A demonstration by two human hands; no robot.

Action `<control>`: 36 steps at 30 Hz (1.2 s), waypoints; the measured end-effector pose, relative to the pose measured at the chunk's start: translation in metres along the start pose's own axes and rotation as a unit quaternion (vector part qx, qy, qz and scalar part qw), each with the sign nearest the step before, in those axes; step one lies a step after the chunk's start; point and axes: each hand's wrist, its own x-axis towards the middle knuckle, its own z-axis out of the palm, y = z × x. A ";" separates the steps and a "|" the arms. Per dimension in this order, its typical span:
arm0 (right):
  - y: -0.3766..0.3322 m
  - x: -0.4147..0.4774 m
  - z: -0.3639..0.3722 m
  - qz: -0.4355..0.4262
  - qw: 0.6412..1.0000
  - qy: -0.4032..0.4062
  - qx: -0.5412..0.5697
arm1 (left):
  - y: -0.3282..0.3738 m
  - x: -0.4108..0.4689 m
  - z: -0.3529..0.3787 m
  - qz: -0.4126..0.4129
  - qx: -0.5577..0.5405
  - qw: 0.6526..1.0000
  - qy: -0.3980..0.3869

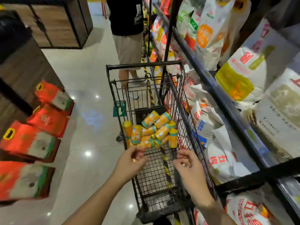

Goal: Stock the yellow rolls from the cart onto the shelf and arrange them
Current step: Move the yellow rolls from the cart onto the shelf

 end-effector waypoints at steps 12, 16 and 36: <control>0.084 0.184 0.018 0.104 0.981 -0.078 -0.142 | -0.065 0.125 0.056 -0.203 0.064 0.977 0.033; 0.111 0.230 0.032 0.130 0.971 -0.104 -0.174 | -0.090 0.161 0.072 -0.249 0.090 0.964 0.025; 0.195 0.475 0.067 0.138 0.959 -0.002 -0.245 | -0.168 0.409 0.118 -0.151 0.171 0.970 0.088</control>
